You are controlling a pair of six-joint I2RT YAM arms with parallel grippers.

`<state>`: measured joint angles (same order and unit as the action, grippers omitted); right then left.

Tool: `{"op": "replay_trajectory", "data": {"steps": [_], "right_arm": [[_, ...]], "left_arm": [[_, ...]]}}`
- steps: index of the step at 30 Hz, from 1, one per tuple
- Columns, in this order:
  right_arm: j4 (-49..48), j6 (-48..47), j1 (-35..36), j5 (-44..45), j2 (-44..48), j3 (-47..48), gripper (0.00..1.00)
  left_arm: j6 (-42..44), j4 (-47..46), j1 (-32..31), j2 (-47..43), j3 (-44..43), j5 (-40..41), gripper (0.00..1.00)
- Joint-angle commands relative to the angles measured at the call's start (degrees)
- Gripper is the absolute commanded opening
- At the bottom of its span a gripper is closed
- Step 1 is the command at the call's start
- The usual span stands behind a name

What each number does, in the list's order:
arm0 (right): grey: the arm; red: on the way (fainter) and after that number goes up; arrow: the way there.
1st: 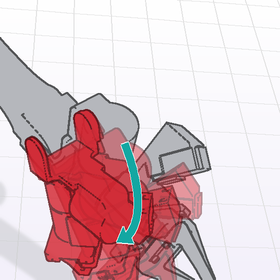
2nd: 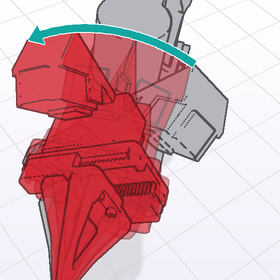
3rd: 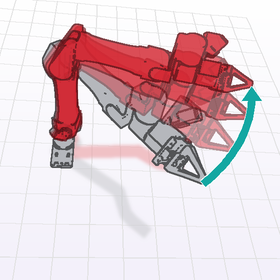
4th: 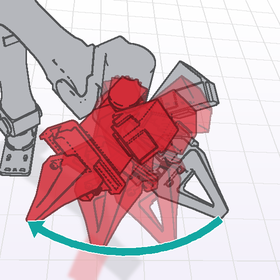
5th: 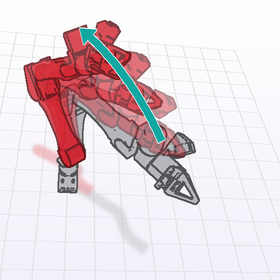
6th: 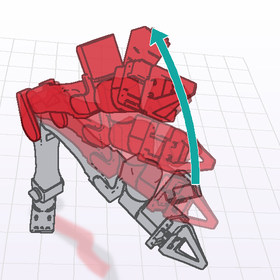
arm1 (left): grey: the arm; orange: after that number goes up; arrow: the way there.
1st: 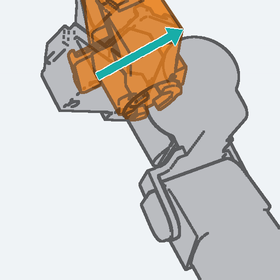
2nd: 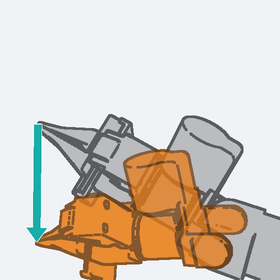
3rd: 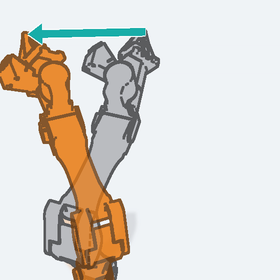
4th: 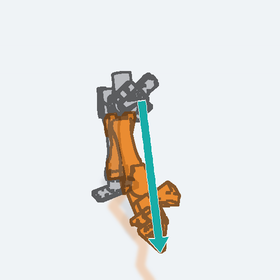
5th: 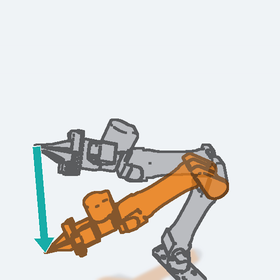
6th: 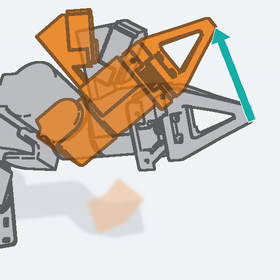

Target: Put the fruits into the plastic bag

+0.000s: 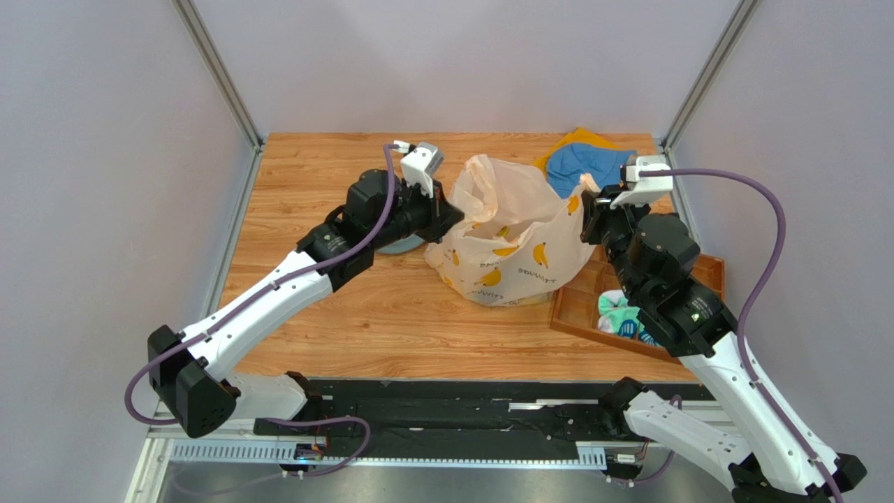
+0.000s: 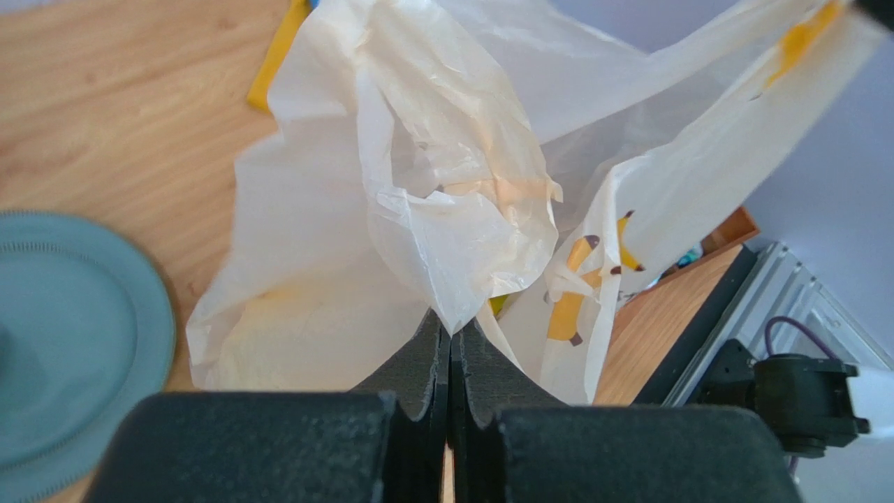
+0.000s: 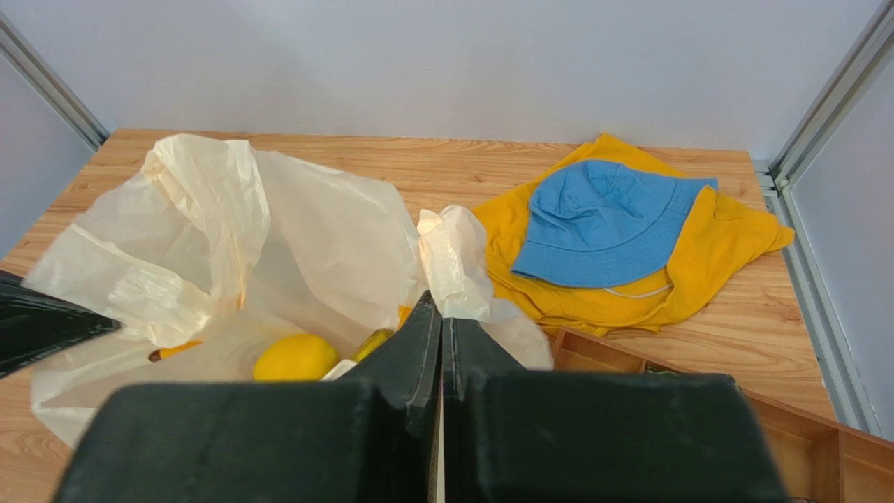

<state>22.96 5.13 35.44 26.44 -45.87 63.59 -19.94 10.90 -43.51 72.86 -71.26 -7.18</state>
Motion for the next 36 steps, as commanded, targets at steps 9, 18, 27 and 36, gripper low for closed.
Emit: {"op": "replay_trajectory", "data": {"steps": [9,18,27,36], "right_arm": [[-2.0,0.0,-0.3,0.0,0.2,0.9,0.0],[-1.6,-0.3,-0.3,0.5,1.0,0.7,0.0],[-1.7,-0.7,-0.3,0.6,1.6,0.5,0.0],[-1.9,-0.9,-0.3,0.9,0.9,0.2,0.0]], "left_arm": [[-1.3,0.9,2.5,-2.9,0.8,-1.0,0.57],[4.3,7.2,14.9,-8.4,-1.4,1.9,0.93],[5.5,9.2,32.8,-2.5,2.0,2.6,0.96],[7.1,11.7,35.1,18.3,-6.9,2.8,0.96]]}}
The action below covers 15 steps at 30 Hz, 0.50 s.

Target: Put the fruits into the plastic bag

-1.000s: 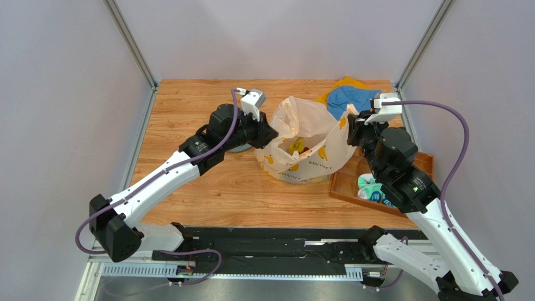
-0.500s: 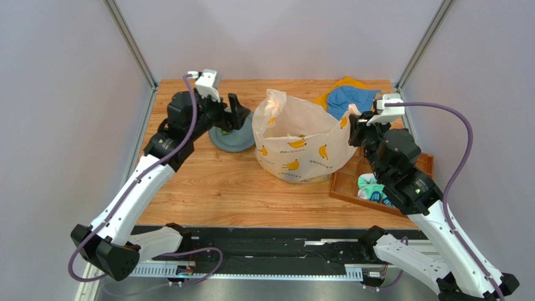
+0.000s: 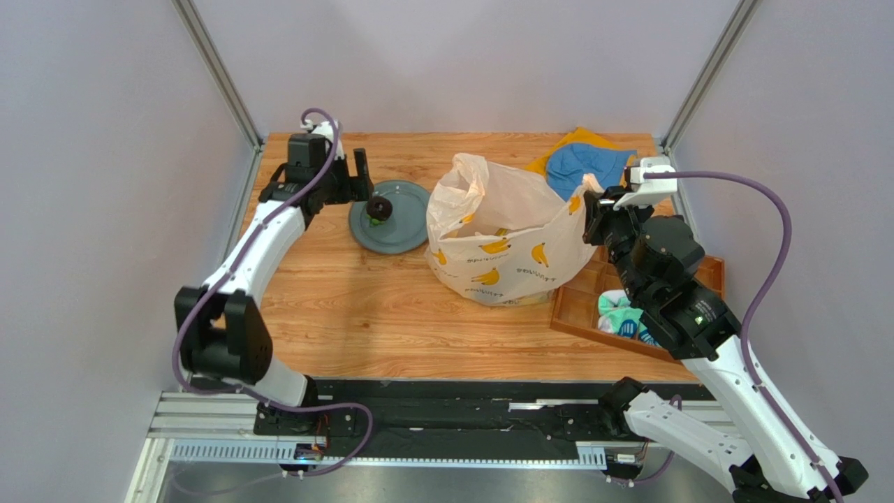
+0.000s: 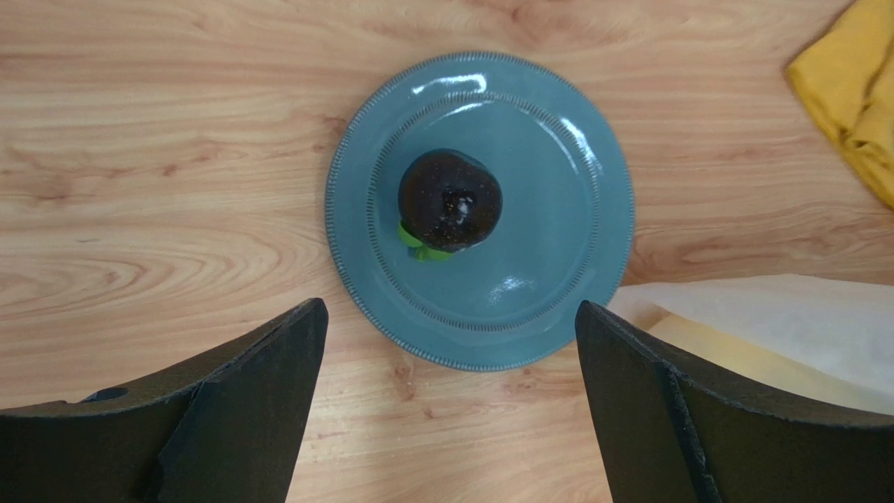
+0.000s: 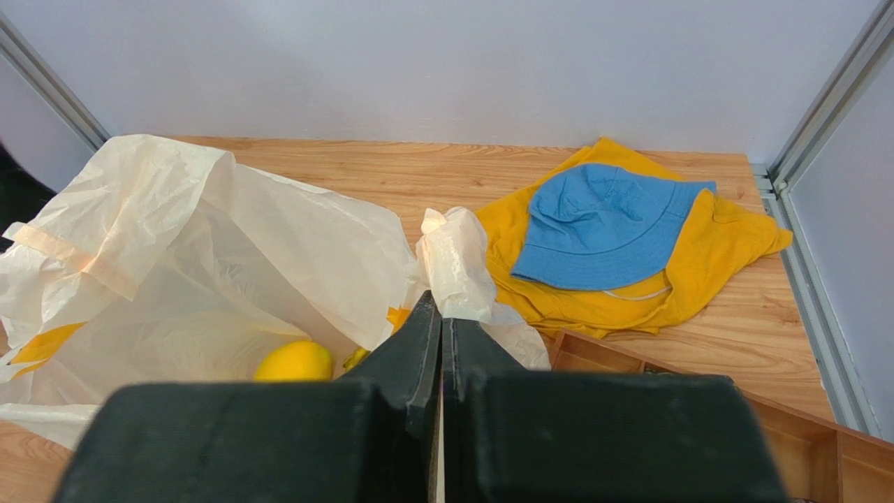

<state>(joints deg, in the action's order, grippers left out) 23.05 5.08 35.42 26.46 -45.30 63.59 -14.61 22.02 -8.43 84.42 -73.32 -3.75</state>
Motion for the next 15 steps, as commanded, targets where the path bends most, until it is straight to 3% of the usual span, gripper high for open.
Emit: {"op": "replay_trajectory", "data": {"steps": [1,15], "right_arm": [[-2.0,-1.1,-0.3,1.1,0.3,0.2,0.0],[-2.0,-1.1,-0.3,1.3,-0.3,0.6,0.0]], "left_arm": [[2.0,1.0,0.0,8.5,-6.1,-0.6,0.96],[3.2,9.5,0.2,31.0,-24.0,-4.3,0.96]]}}
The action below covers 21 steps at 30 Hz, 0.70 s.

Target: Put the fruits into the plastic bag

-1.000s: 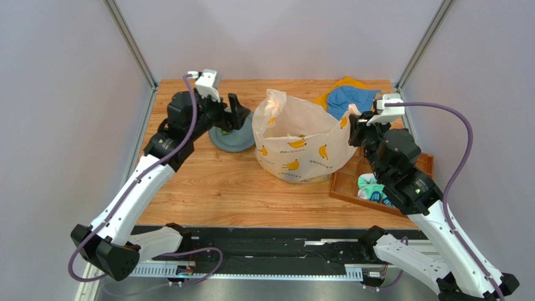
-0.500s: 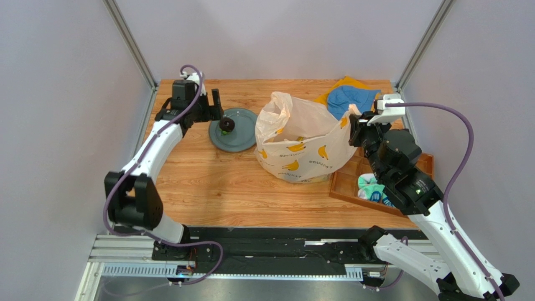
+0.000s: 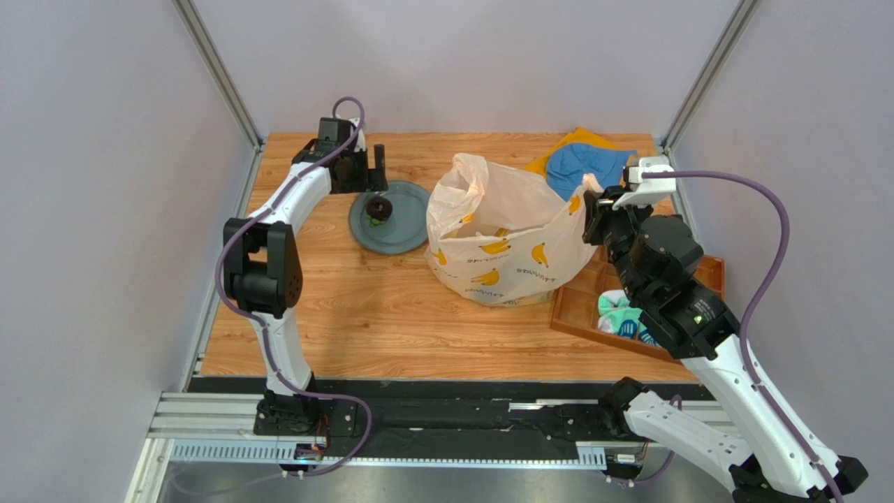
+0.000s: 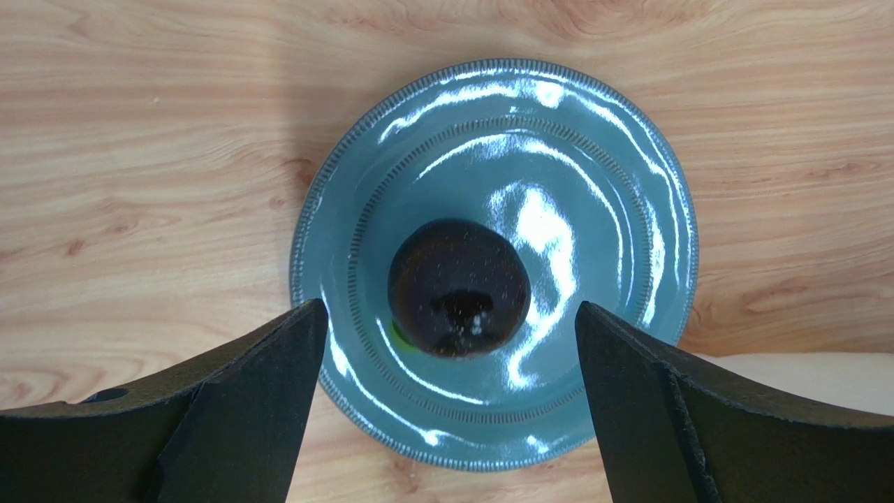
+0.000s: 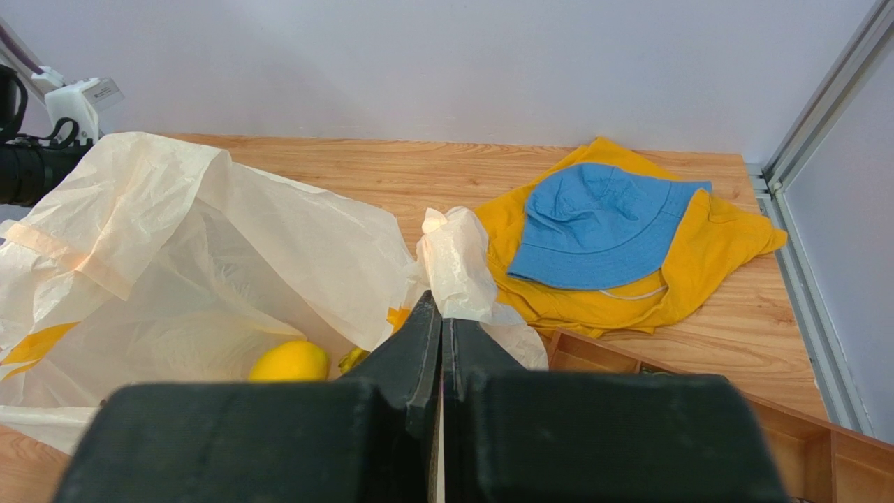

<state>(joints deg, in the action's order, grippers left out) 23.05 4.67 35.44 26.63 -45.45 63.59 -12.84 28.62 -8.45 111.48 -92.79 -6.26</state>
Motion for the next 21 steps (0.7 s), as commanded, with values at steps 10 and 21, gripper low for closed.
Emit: {"op": "replay_trajectory", "data": {"steps": [10,21], "right_arm": [[-2.0,-1.0,-0.3,1.6,-1.0,0.7,0.0],[-2.0,-0.9,-0.4,1.2,-1.5,0.8,0.0]], "left_arm": [[0.8,5.7,0.5,10.4,-8.0,-3.8,0.95],[-0.2,6.6,1.1,13.4,-9.9,-8.7,0.88]]}}
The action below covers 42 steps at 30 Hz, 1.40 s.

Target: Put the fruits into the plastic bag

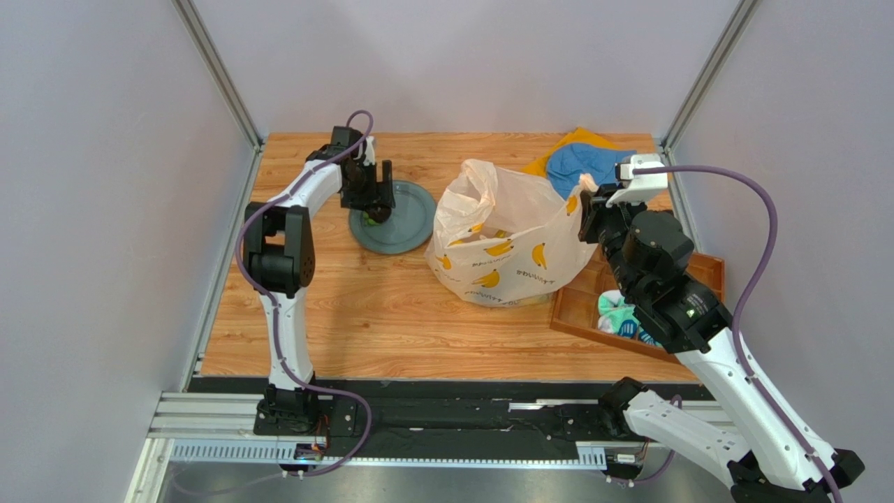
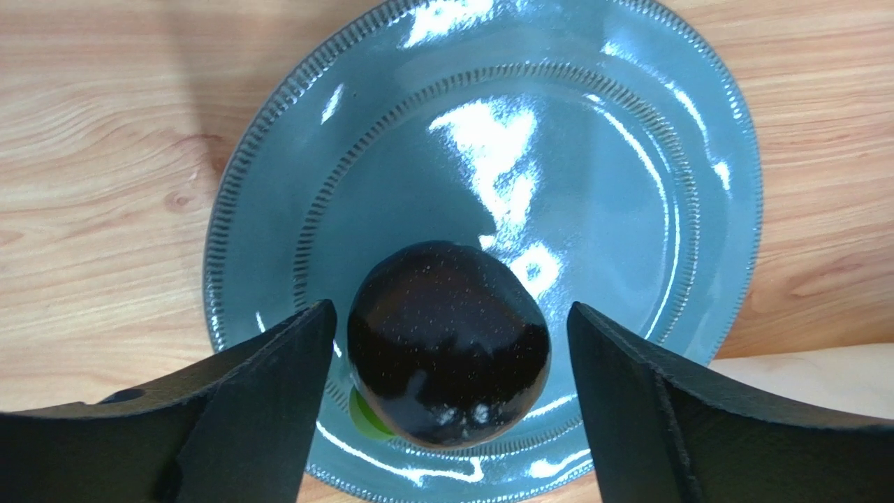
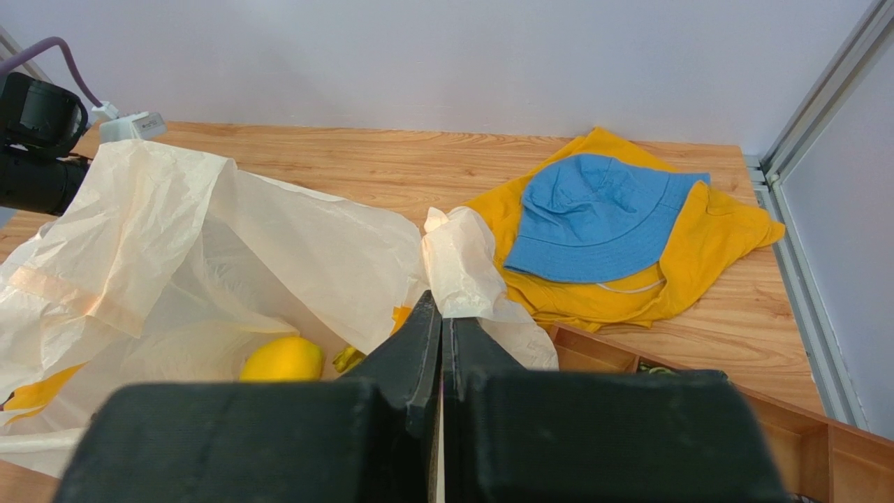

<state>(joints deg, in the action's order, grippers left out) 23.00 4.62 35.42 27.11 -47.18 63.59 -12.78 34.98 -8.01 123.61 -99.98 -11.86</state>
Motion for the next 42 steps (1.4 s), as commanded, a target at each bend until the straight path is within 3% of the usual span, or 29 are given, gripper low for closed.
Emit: {"op": "replay_trajectory", "data": {"steps": [1,4,7,10,11,13,16,24,33,42], "right_arm": [[-2.0,-0.9,-0.4,0.8,0.2,0.8,0.0],[-2.0,-0.9,-0.4,0.7,0.4,0.9,0.0],[-2.0,-0.9,-0.4,0.7,0.6,0.8,0.0],[-2.0,-0.9,-0.4,0.7,0.7,0.7,0.0],[-1.9,-0.9,-0.4,0.8,0.8,0.7,0.0],[-1.9,-0.9,-0.4,0.8,0.8,0.7,0.0],[-1.9,-0.9,-0.4,0.8,0.9,0.7,0.0],[-1.8,-0.8,-0.4,1.0,0.9,0.7,0.0],[-1.7,-0.8,-0.4,1.1,0.7,0.7,0.0],[-1.6,-0.4,-0.4,0.6,0.6,0.7,0.0]], "left_arm": [[-0.3,0.3,0.6,1.4,-2.6,-3.3,0.87],[-0.3,0.4,0.7,1.7,-2.7,-3.8,0.86],[-0.3,0.4,0.9,1.9,-2.6,-5.5,0.78],[-0.1,0.2,1.0,1.7,-2.2,-6.2,0.62],[0.0,-0.3,1.0,1.5,-1.7,-6.3,0.53],[-0.1,-1.1,1.1,0.6,-0.8,-6.4,0.45],[-0.1,-2.6,1.1,-0.7,1.0,-6.7,0.4],[-0.5,-5.9,1.1,-6.3,4.1,-7.7,0.4],[-5.8,-26.8,-0.2,-28.0,21.3,-8.2,0.39],[-2.6,-32.1,-12.4,-44.9,23.6,-0.7,0.38]]}}
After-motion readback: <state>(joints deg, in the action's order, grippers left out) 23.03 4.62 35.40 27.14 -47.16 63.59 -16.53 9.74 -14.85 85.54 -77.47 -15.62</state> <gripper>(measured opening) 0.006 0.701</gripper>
